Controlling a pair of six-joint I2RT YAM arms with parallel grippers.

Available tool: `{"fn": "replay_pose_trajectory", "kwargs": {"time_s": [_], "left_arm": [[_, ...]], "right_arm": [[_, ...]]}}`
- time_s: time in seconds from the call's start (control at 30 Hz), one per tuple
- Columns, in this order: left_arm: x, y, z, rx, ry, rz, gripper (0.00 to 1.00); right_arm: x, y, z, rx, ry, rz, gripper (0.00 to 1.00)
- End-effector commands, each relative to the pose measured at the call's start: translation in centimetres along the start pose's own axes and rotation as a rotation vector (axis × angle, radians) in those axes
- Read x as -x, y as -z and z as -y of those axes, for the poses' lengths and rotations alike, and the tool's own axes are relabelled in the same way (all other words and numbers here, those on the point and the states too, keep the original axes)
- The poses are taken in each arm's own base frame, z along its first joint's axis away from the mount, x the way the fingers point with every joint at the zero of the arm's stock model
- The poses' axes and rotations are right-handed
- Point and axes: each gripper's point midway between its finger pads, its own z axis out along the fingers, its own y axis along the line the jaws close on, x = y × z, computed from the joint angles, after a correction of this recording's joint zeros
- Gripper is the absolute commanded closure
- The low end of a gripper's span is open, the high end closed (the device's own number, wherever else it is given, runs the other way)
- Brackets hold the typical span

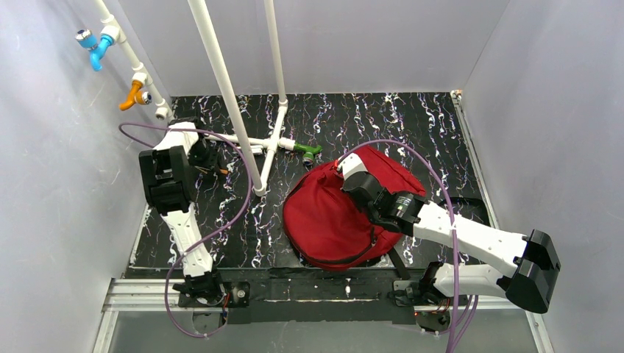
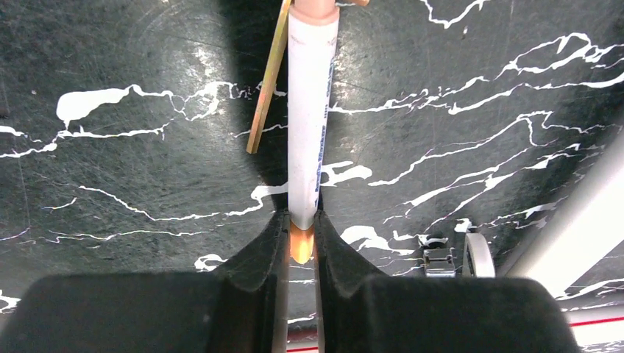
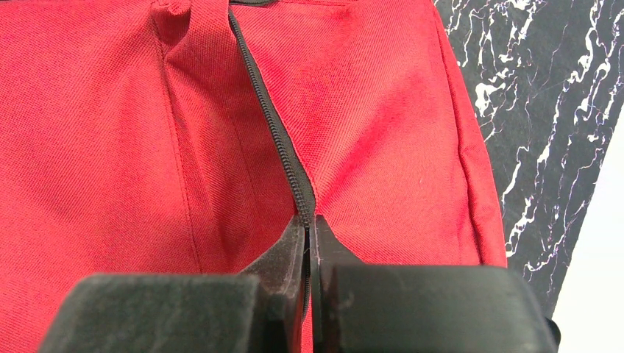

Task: Pack the student bag
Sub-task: Pick up the stationery from the center of the board, then place the stationery in the student bag.

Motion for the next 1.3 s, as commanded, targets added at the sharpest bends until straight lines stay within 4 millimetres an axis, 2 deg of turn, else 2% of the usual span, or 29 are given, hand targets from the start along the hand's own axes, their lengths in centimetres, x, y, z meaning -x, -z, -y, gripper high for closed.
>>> {"fn": "replay_pose_trajectory", "kwargs": {"time_s": [0.0,0.03,0.27,0.33,0.4,0.43,0.6,0.73,0.9,1.03,1.13,1.27], "left_arm": [[-0.1,-0.2,-3.0,0.083,-0.033,0.019,0.96],[0.1,0.7,-3.0,0.066,-0.042,0.030,1.00],[0.8,8.1,-4.4,-0.078,-0.067,0.130,1.00],[0.5,10.4,-5.3,-0.129,-0.094,0.158,1.00],[-0.3,12.5,-7.2,-0.172,-0.111,0.197,1.00],[-1.2,12.5,-8.8,-0.177,-0.114,0.200,1.00],[-5.6,15.3,-13.6,-0.354,-0.205,0.238,1.00],[-10.2,14.8,-17.2,-0.431,-0.311,0.166,1.00],[-16.6,13.2,-20.2,-0.486,-0.454,-0.065,1.00],[-20.9,13.4,-20.8,-0.615,-0.608,-0.167,1.00],[-24.2,15.2,-20.3,-0.790,-0.697,-0.222,1.00],[-27.1,17.8,-18.9,-1.013,-0.766,-0.161,1.00]], "right_arm": [[2.4,0.7,0.0,0.013,-0.041,0.074,0.99],[2.3,0.7,0.0,0.014,-0.040,0.072,0.99],[2.1,0.5,0.0,0.003,-0.026,0.055,0.99],[2.0,0.4,0.1,-0.003,-0.021,0.051,0.99],[1.9,0.3,0.1,-0.008,-0.016,0.044,0.99],[1.8,0.2,0.0,-0.007,-0.014,0.041,0.99],[2.4,0.2,-0.6,0.023,-0.038,0.046,0.99],[3.2,0.3,-1.5,0.070,-0.070,0.065,0.99],[3.8,0.2,-2.3,0.103,-0.093,0.070,0.99],[3.7,0.0,-2.7,0.110,-0.094,0.060,0.99],[3.4,-0.2,-2.8,0.111,-0.097,0.055,0.99],[3.4,-0.3,-2.9,0.116,-0.094,0.046,0.99]]}}
